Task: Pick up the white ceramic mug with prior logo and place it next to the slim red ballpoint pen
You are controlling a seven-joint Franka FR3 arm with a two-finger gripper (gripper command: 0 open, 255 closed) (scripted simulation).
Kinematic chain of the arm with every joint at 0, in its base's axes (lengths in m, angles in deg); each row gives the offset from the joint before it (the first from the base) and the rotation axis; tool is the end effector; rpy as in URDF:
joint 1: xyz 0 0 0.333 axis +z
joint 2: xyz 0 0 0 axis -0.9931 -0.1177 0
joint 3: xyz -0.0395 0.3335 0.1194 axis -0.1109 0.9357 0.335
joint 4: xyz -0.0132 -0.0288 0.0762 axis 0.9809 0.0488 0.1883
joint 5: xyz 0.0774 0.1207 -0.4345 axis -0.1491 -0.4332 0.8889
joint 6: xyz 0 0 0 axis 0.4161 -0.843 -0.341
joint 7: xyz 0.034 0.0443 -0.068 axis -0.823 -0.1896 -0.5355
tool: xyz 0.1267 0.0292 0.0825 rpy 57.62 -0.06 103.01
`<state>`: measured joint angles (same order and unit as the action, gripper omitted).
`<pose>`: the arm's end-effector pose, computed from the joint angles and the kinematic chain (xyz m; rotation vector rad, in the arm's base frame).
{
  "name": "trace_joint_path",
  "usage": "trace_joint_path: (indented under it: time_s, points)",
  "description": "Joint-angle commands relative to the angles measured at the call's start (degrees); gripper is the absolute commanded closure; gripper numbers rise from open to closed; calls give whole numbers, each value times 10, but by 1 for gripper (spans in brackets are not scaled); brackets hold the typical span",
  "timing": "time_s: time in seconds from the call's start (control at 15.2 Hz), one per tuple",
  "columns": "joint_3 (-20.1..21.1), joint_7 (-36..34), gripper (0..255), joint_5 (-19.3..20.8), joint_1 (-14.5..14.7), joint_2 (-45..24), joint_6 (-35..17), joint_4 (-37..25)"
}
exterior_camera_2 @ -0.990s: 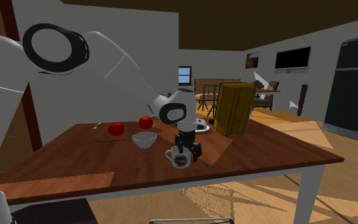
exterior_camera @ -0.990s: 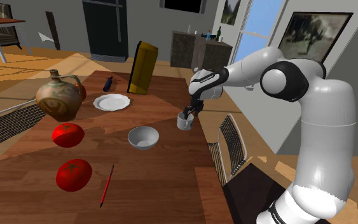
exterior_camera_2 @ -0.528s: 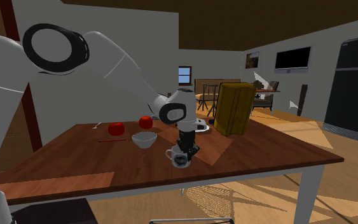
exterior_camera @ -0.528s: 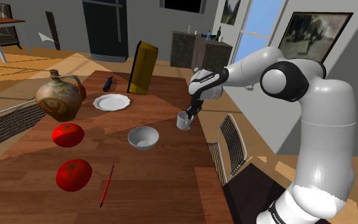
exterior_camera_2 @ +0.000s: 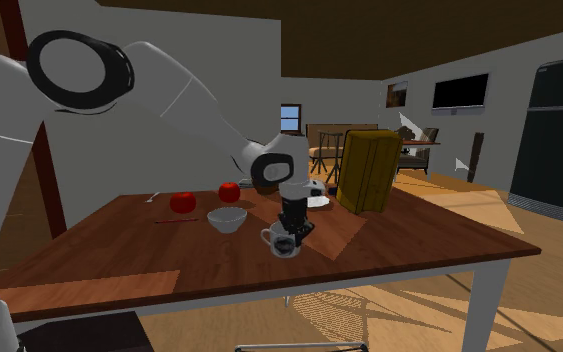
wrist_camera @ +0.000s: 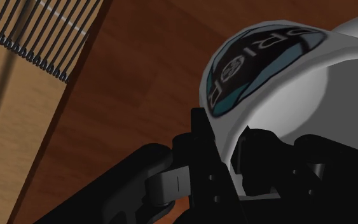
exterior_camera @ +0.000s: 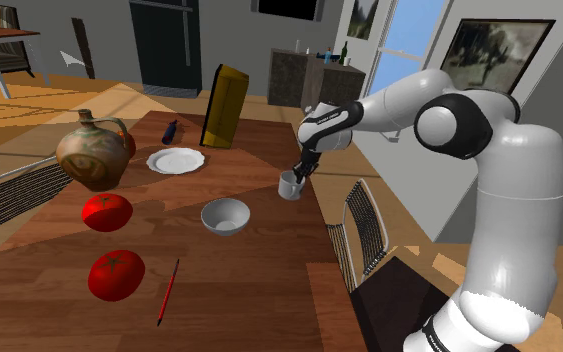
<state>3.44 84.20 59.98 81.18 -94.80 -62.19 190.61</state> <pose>0.7154 -0.1143 0.2558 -3.0652 -0.0052 -0.2101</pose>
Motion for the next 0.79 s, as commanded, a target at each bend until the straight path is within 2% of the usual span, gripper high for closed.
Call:
trace_joint_path:
  time_s: [0.0, 0.73]
  points:
    - [-2, -3, 255, 3, 2, 10, 11, -1]
    - [-8, -19, 255, 19, 5, 51, 79, -30]
